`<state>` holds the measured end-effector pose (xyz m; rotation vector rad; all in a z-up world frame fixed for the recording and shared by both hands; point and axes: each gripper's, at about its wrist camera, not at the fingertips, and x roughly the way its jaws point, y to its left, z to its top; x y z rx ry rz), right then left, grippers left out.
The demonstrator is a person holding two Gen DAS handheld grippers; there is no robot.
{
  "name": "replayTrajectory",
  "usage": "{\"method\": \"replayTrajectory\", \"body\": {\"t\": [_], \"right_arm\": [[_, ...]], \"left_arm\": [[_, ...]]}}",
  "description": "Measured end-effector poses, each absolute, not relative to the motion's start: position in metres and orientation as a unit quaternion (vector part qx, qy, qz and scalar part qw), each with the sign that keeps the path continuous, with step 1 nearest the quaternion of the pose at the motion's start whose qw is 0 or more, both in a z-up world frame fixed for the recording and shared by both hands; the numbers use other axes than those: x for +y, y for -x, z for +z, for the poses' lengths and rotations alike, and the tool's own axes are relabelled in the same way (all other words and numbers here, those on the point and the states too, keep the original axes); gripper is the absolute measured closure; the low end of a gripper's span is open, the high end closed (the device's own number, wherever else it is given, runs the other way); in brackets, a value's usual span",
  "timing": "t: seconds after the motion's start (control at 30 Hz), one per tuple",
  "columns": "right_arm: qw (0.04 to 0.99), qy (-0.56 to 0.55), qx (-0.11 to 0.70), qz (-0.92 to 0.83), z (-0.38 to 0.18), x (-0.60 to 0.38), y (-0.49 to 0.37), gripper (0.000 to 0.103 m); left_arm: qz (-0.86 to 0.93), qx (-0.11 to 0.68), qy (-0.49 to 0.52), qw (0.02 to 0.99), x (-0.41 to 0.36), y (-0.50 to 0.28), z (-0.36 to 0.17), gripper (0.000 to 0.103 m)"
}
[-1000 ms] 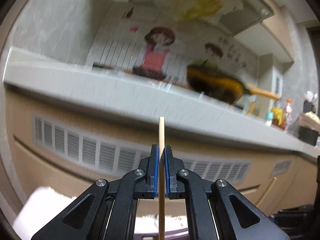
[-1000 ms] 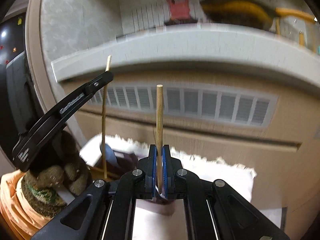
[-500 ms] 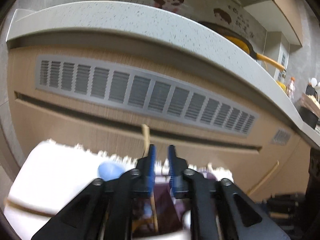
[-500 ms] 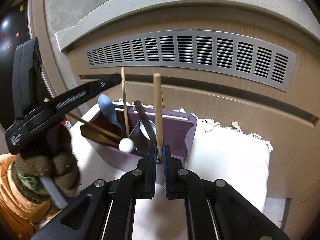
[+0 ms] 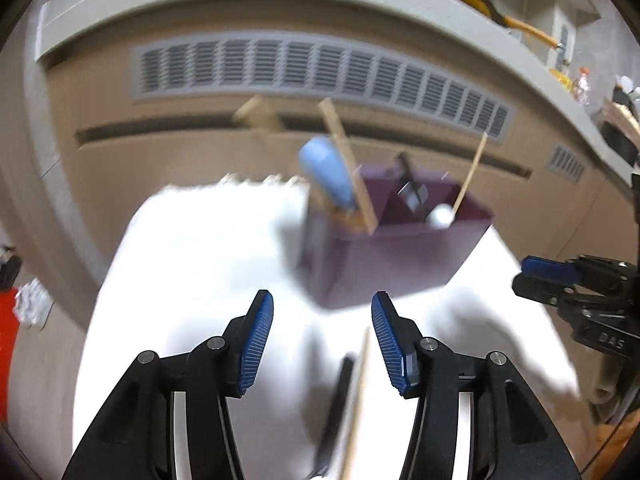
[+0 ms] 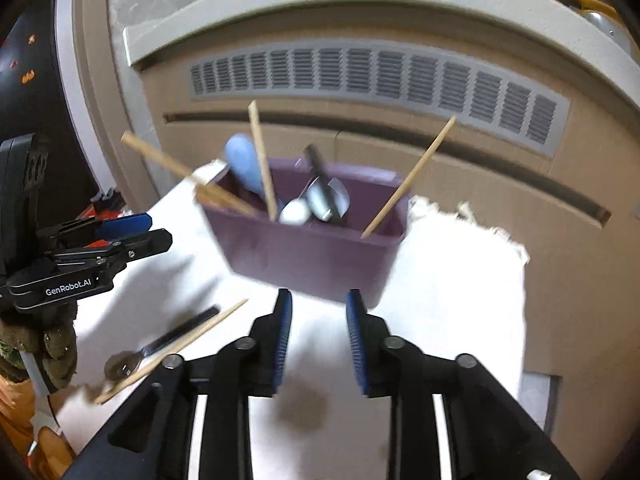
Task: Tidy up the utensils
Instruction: 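Open both tools to drop the chopsticks into the caddy, then grasp the second metal spoon with the left tool while the right tool grasps a chopstick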
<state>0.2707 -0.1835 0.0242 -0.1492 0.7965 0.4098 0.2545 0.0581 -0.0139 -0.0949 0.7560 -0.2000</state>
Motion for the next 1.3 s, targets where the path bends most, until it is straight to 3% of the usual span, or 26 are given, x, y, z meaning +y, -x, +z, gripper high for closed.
{"method": "replayTrajectory", "body": {"t": [0.47,0.87,1.1,1.3], "right_arm": [[0.825,0.021,0.526,0.205,-0.06,-0.076,-0.247,0.075],[0.833,0.088,0.522,0.158,-0.065,-0.041,-0.247,0.075],[0.827,0.134,0.518,0.174,-0.065,-0.075,-0.229,0.096],[0.837,0.102,0.516,0.149,-0.062,-0.128,-0.224,0.097]], "left_arm": [[-0.057,0.41,0.026,0.91,0.112,-0.188,-0.049,0.036],[-0.07,0.402,0.024,0.912,0.118,-0.18,-0.052,0.034],[-0.088,0.414,0.024,0.906,0.109,-0.182,-0.05,0.033],[-0.142,0.432,0.009,0.89,0.078,-0.197,-0.055,0.033]]}}
